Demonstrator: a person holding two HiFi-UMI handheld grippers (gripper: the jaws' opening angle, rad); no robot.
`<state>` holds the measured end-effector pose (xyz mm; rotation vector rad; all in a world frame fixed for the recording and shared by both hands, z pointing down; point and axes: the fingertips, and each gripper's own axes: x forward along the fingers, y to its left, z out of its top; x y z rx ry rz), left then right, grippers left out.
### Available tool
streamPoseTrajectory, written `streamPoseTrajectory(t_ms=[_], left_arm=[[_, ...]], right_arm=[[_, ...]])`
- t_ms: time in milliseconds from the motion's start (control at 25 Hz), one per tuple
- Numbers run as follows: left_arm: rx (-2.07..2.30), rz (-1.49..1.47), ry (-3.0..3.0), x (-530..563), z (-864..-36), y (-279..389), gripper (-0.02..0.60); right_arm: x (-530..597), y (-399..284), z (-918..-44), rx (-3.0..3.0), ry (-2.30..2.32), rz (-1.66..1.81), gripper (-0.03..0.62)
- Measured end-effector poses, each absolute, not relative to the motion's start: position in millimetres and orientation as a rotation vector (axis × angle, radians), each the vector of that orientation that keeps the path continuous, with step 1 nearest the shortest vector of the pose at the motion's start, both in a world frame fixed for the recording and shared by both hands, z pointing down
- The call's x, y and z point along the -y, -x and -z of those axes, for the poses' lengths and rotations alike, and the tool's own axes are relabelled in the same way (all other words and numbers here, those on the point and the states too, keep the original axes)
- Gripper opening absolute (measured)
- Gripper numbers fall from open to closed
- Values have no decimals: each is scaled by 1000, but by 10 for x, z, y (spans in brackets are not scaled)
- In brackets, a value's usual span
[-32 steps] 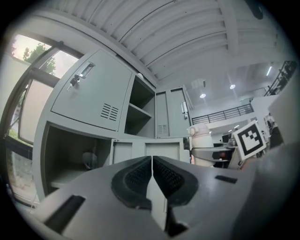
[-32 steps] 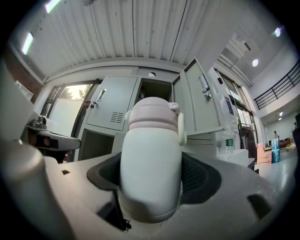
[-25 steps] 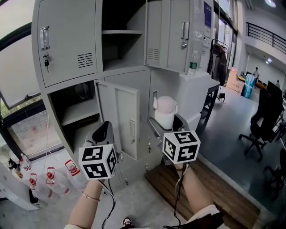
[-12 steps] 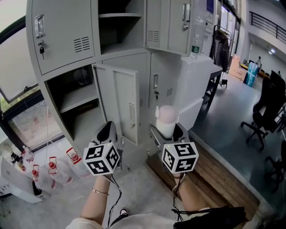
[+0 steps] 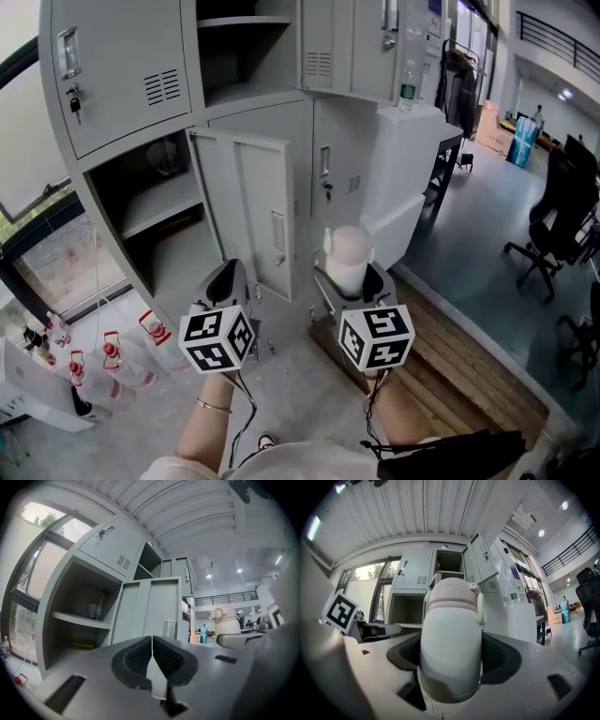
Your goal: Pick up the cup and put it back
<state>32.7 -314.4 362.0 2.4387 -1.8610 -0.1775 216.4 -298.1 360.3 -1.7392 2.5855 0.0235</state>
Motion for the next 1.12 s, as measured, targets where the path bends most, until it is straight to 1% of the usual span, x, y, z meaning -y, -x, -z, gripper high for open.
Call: streamPoseTrajectory(t_ms=[320,560,880,1120], left_arm=[[1871,153,-2426,3154,-3680,-264,11],[1903,143,-2388,3083,-3763,-109,11],[2014,136,-2277,2944,-3855,354,11],[2147,133,-2153,2783,-3898,922,11]], right_arm=[[2939,-2168,-3624,-2572,1741,-2,345],[2783,-1971,-3560,-2602,1666,-18,345],[2747,-1493,-3505,-2681,1511,-16,345],[2797,-993,-3509,-2743,1362,-5,345]])
